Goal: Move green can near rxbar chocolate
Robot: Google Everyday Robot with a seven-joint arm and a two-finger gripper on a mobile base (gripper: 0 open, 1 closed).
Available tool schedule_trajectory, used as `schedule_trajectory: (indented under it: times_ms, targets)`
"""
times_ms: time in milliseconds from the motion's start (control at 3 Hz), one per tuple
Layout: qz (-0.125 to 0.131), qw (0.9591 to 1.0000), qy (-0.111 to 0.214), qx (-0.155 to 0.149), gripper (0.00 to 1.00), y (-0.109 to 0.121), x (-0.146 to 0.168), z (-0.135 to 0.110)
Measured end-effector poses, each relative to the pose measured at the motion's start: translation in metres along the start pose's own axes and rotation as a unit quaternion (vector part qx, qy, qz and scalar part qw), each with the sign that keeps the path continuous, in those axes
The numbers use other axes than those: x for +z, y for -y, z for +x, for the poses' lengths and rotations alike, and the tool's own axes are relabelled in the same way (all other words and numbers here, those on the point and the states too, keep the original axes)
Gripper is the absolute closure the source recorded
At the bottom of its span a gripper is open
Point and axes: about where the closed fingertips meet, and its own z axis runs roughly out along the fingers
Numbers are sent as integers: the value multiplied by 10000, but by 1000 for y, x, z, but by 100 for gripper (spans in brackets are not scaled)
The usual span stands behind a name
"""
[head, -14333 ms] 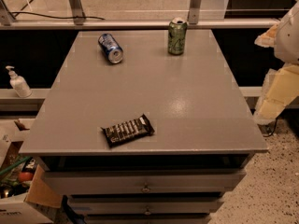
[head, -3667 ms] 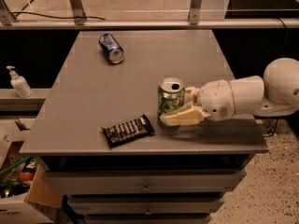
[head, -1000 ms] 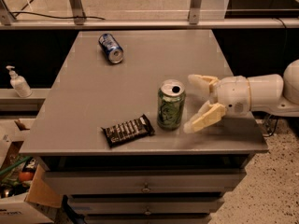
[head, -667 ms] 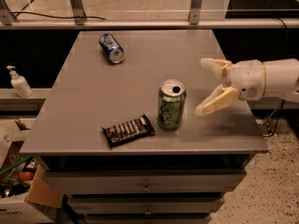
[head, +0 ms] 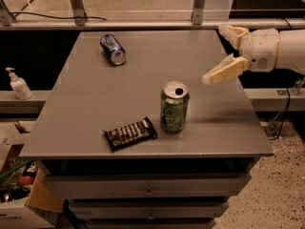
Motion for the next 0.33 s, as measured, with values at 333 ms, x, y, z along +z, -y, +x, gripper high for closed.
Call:
schedule_trajectory:
  times_ms: [333]
  targets:
    - [58, 10000, 12, -35, 0, 5, -1, -3]
